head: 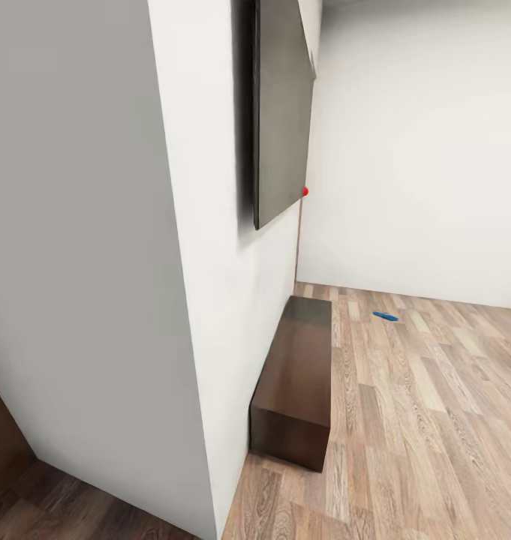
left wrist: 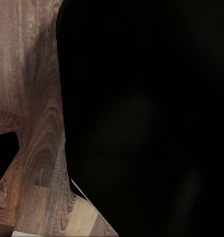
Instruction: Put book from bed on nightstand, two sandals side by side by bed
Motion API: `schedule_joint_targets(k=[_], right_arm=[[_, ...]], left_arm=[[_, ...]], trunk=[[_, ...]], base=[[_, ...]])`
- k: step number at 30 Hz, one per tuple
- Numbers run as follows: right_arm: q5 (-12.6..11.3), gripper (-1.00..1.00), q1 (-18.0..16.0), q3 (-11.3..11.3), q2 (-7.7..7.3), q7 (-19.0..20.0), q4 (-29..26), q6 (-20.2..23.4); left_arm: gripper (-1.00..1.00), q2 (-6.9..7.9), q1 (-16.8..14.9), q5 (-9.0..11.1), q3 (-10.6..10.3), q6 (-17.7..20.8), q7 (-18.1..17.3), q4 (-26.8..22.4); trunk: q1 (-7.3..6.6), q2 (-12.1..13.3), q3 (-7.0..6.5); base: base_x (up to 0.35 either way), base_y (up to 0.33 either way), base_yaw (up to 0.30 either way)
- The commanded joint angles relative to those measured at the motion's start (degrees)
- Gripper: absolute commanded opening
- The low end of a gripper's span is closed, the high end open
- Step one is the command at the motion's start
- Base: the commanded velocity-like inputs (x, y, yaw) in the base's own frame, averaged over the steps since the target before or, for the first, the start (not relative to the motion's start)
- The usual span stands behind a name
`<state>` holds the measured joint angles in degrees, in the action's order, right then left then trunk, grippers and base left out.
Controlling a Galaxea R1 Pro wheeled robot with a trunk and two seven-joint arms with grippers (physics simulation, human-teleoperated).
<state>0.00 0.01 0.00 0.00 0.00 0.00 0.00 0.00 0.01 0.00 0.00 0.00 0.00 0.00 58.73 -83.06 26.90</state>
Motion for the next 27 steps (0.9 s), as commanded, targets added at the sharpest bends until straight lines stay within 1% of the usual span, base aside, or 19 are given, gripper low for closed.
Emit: schedule_joint_targets(k=[1,2,8,21,27], right_arm=[[0.0,1.0,0.0,0.0,0.0,0.0,0.0,0.0],[0.0,1.0,-0.1,0.0,0.0,0.3,-0.1,0.0],[0.0,1.0,-0.1,-0.1,0.0,0.9,-0.1,0.1],[0.1,1.0,-0.1,-0.5,-0.03,0.9,-0.1,0.0],[-0.1,1.0,-0.1,-0.9,-0.36,0.7,-1.3,0.0]], left_arm=[[1.0,0.0,0.0,0.0,0.0,0.0,0.0,0.0],[1.0,-0.27,-0.1,0.2,0.0,-0.1,-0.1,0.3],[1.0,-0.27,-0.1,0.2,0.0,0.0,-0.1,0.2],[1.0,-0.23,-0.1,0.1,0.0,0.0,-0.1,-4.0],[1.0,0.09,-0.2,0.1,0.1,-0.9,-0.1,-5.9]], trunk=[[0.0,0.0,0.03],[0.0,0.0,0.03],[0.0,0.0,0.03],[0.0,0.0,0.03],[0.0,0.0,0.03]], base=[[0.0,0.0,0.0],[0.0,0.0,0.0],[0.0,0.0,0.0],[0.0,0.0,0.0],[0.0,0.0,0.0]])
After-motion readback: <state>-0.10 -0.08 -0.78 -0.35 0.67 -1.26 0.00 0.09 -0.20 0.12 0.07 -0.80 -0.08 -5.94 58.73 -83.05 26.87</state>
